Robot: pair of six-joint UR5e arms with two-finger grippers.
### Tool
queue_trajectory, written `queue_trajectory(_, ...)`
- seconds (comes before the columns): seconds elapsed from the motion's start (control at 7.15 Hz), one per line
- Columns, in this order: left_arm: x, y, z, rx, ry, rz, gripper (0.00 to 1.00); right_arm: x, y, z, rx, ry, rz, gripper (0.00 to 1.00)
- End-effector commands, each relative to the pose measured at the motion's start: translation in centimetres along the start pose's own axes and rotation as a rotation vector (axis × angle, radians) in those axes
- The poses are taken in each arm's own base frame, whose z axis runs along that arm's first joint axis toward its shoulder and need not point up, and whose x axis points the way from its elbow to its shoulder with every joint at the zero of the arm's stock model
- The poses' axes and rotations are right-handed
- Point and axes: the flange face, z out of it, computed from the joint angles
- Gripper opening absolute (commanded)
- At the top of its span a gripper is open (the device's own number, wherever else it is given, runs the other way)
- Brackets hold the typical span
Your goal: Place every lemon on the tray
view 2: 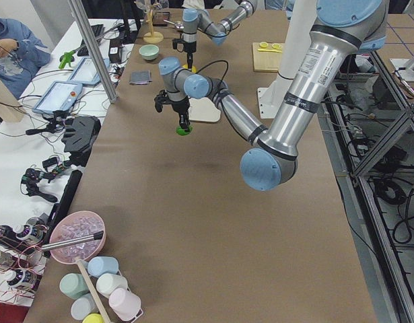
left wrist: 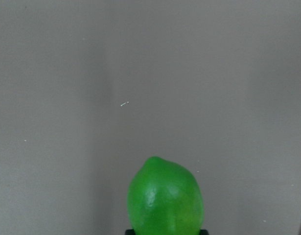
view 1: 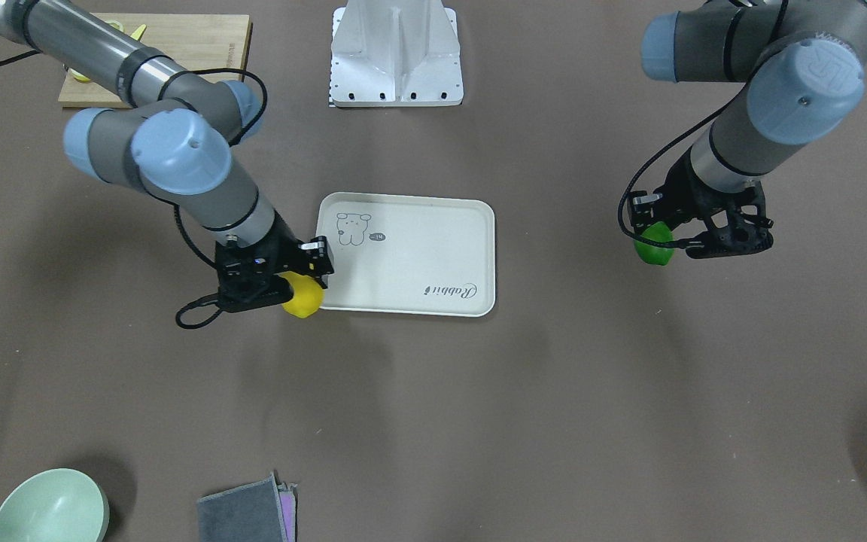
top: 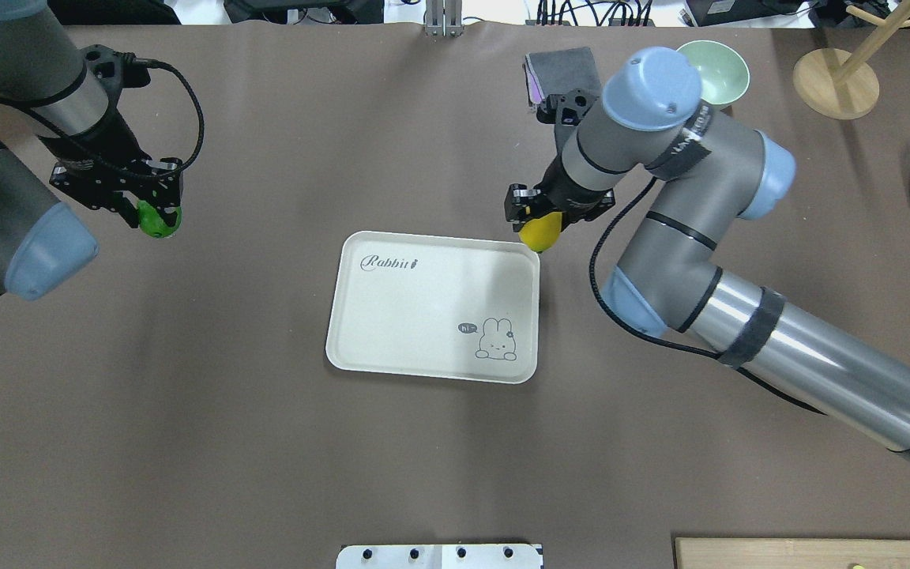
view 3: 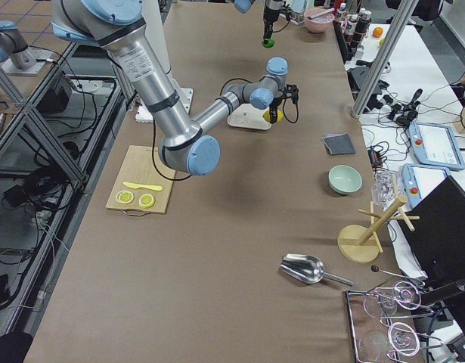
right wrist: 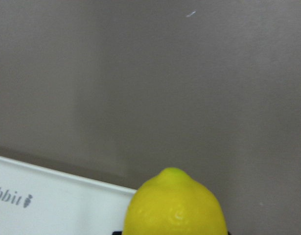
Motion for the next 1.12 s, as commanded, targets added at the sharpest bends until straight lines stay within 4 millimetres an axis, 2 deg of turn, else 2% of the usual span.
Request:
queue_trajectory(0.0, 3.5, -1.7, -1.6, 0.01, 0.012, -0.028, 0.0, -5.4, 1.1, 3.7, -0.049, 0.032, -0.005, 0.0)
queue_trajectory(0.14, 5.7, -1.5, -3.1, 0.029, 0.036, -0.069, 0.0, -5.3, 1.7, 4.1, -0.059, 0.034, -0.007, 0.0)
queue_trajectory(0.28, 6.3, -0.8, -2.2, 0.002, 0.047, -0.063, 0.0, -5.1, 2.1, 4.1, -0.066, 0.035, 0.017, 0.0)
queue_trajectory(0.42, 7.9, 0.4, -1.0, -0.016, 0.055, -0.047, 0.0, -4.9, 3.6, 4.1, -0.083, 0.042, 0.016, 0.0)
queue_trajectory(0.56, 9.0, 1.1, -0.6, -0.023, 0.062, -0.082, 0.0, -4.7, 5.4, 3.5, -0.099, 0.048, 0.011, 0.0)
queue_trajectory(0.7, 10.5, 2.4, 0.6, -0.038, 0.055, -0.071, 0.0, -4.1, 7.3, 2.9, -0.116, 0.046, 0.004, 0.0)
queue_trajectory(0.84, 13.1, 3.8, 1.4, -0.057, 0.059, -0.081, 0.0, -3.9, 8.3, 3.4, -0.129, 0.049, -0.003, 0.0)
queue_trajectory(0.98, 15.0, 3.7, 1.0, -0.057, 0.067, -0.083, 0.0, -4.4, 8.7, 4.0, -0.136, 0.052, -0.006, 0.18)
